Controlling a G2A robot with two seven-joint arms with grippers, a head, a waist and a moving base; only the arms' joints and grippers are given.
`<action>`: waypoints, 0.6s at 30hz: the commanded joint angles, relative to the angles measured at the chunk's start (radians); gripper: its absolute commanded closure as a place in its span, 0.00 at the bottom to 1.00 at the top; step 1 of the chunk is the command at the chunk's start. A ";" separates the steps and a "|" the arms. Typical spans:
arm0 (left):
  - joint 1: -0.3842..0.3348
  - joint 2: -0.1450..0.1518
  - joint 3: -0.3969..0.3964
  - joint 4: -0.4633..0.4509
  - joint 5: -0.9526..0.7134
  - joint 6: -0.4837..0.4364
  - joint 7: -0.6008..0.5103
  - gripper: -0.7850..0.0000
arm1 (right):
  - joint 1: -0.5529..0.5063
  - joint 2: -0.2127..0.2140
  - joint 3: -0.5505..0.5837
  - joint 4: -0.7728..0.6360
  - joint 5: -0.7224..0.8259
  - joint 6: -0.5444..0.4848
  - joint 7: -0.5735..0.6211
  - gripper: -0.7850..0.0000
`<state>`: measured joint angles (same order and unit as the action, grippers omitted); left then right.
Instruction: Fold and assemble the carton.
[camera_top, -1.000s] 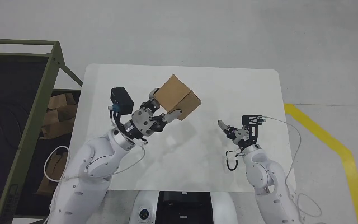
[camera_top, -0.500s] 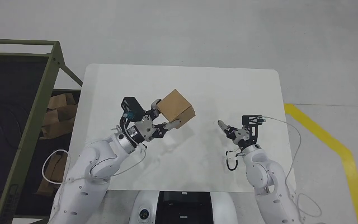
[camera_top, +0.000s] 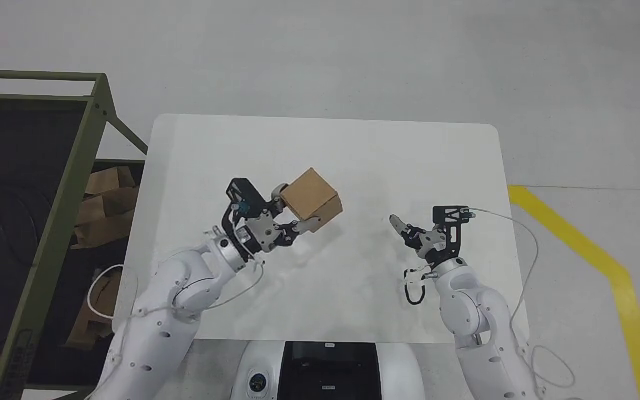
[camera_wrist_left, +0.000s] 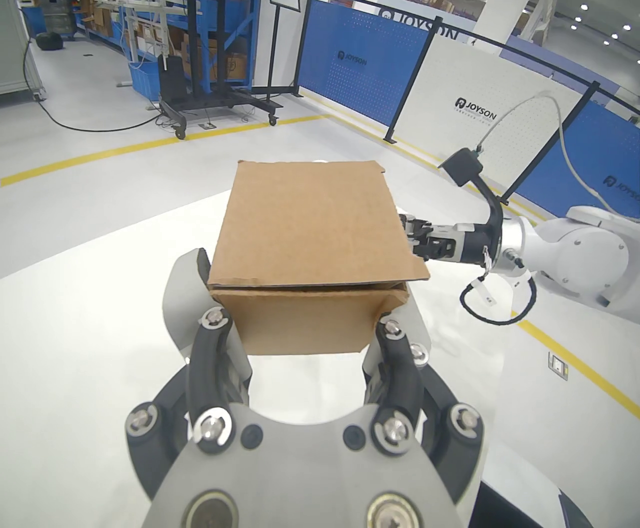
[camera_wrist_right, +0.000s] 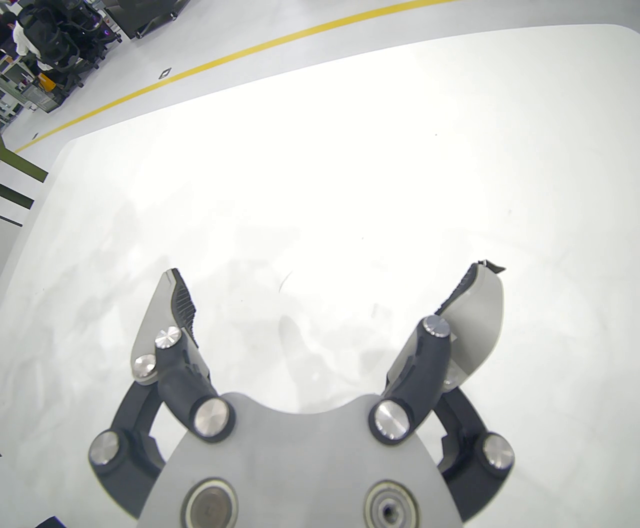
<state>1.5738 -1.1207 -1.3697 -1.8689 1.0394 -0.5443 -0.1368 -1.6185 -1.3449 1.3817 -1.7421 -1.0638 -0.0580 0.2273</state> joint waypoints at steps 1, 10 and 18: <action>-0.008 0.000 0.012 0.046 0.038 0.002 0.014 1.00 | 0.000 0.000 0.000 0.000 0.000 0.000 0.000 0.00; -0.047 -0.007 0.092 0.185 0.204 0.026 0.086 1.00 | 0.000 0.000 0.000 0.000 0.000 0.000 0.000 0.00; -0.055 -0.009 0.129 0.261 0.282 0.029 0.165 1.00 | 0.000 0.000 0.000 0.000 0.000 0.000 0.000 0.00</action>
<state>1.5189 -1.1295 -1.2418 -1.6121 1.3208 -0.5113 0.0223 -1.6185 -1.3449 1.3817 -1.7421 -1.0638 -0.0580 0.2273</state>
